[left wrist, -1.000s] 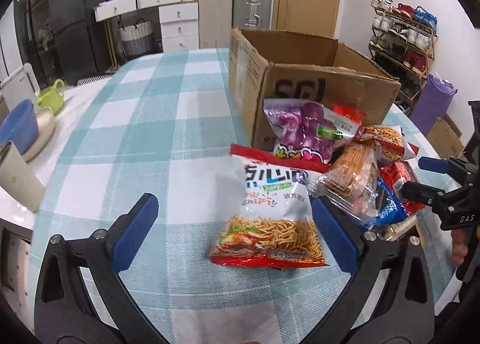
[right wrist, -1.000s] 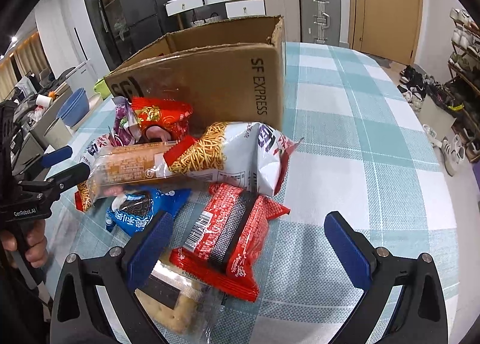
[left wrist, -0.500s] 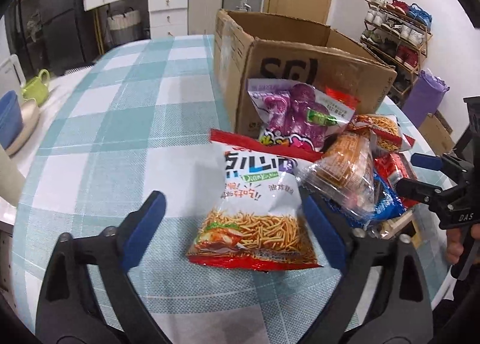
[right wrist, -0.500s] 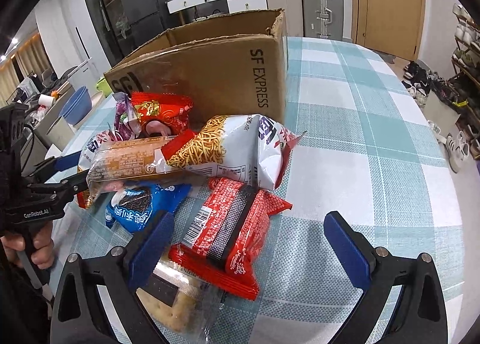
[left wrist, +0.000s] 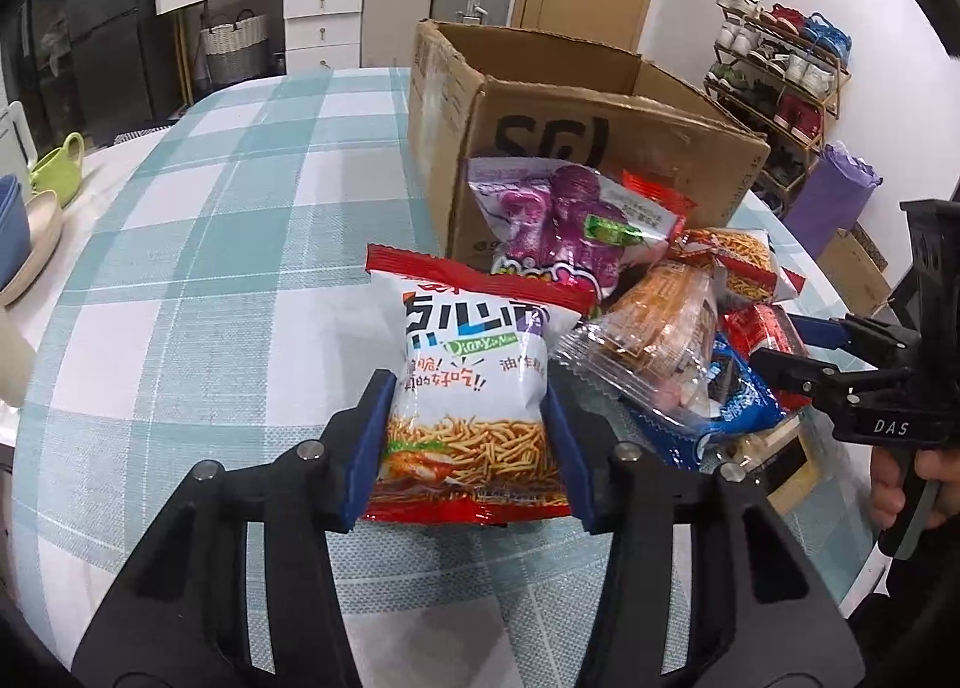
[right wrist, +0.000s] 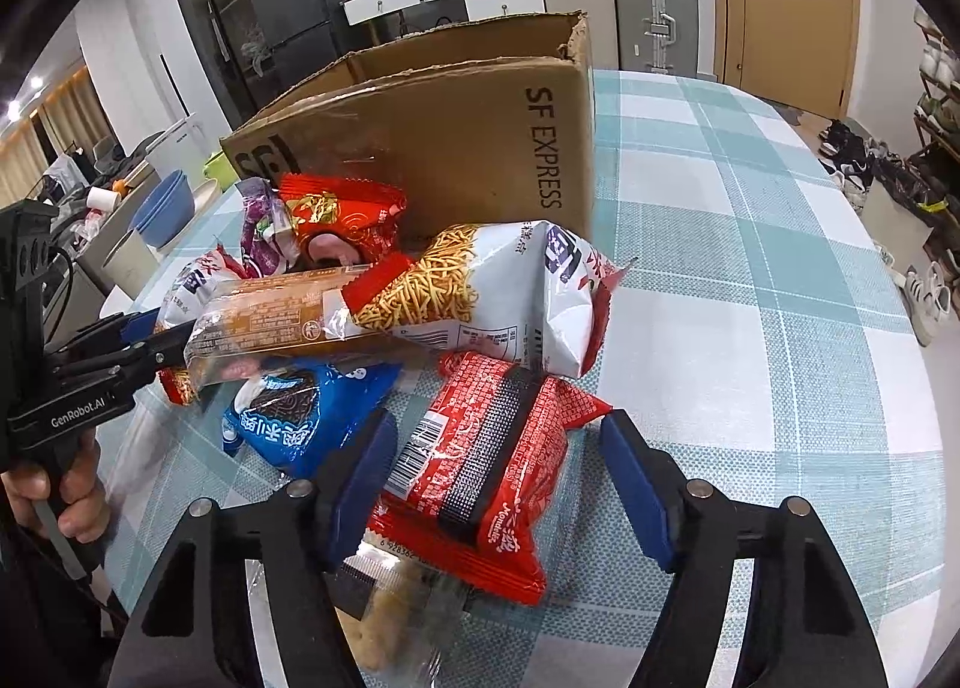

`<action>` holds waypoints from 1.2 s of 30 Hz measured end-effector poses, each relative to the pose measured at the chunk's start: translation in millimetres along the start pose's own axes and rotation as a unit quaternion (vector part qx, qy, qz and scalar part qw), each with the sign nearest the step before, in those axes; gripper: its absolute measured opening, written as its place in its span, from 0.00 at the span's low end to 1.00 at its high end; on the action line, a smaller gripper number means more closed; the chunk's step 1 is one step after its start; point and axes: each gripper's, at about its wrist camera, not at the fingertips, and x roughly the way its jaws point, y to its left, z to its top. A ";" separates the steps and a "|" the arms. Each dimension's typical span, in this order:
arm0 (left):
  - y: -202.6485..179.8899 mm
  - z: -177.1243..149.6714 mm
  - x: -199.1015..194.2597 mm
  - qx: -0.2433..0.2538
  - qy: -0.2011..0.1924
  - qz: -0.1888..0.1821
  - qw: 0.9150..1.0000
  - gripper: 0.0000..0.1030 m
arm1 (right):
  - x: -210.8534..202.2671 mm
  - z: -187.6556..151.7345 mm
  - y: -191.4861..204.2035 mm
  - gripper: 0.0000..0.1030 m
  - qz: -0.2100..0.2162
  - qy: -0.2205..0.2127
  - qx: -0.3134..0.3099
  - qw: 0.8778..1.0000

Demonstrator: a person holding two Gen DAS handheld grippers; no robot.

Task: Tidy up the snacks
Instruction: 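Lift the noodle bag with the left gripper while the right grasps the red-and-black snack, then carry the noodle bag over the box with the left gripper while the right carries the red-and-black snack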

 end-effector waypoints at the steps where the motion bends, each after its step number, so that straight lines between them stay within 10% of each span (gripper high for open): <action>1: 1.4 0.4 -1.0 -0.002 -0.001 0.001 1.000 0.45 | 0.5 -0.2 0.1 0.66 0.001 0.001 0.000 1.000; 11: 10.4 2.5 -11.6 -0.014 -0.013 0.015 1.000 0.45 | -3.0 -3.0 3.8 0.44 -0.003 -0.011 -0.010 1.000; 36: 0.6 15.5 -70.1 -0.018 -0.079 0.018 0.997 0.45 | -64.5 -4.2 0.4 0.42 0.027 -0.099 -0.006 0.995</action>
